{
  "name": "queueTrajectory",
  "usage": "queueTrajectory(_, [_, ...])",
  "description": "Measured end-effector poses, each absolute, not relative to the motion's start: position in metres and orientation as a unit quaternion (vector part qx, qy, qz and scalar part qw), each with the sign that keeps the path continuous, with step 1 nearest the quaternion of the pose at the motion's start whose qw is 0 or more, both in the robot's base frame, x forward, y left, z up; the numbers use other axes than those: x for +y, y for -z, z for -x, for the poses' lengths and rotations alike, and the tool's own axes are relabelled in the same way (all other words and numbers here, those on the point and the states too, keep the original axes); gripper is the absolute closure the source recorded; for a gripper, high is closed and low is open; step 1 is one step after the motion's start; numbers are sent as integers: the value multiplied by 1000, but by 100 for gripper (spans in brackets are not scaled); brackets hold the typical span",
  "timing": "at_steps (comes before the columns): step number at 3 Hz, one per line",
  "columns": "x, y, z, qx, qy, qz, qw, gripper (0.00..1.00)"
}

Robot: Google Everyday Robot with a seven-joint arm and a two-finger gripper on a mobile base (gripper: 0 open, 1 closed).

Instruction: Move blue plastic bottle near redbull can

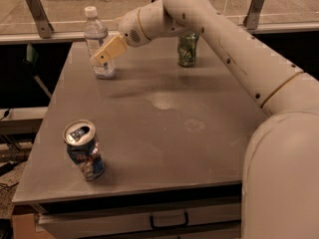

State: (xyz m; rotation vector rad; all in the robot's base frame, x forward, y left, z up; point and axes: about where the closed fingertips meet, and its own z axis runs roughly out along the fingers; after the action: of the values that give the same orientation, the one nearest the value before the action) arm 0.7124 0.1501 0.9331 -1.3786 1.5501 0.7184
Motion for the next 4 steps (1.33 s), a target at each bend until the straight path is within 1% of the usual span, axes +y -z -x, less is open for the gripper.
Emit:
queueTrajectory(1, [172, -926, -714, 632, -328, 530, 460, 17])
queueTrajectory(3, [176, -937, -712, 622, -362, 501, 480, 64])
queueTrajectory(4, [164, -965, -699, 599, -368, 508, 499, 87])
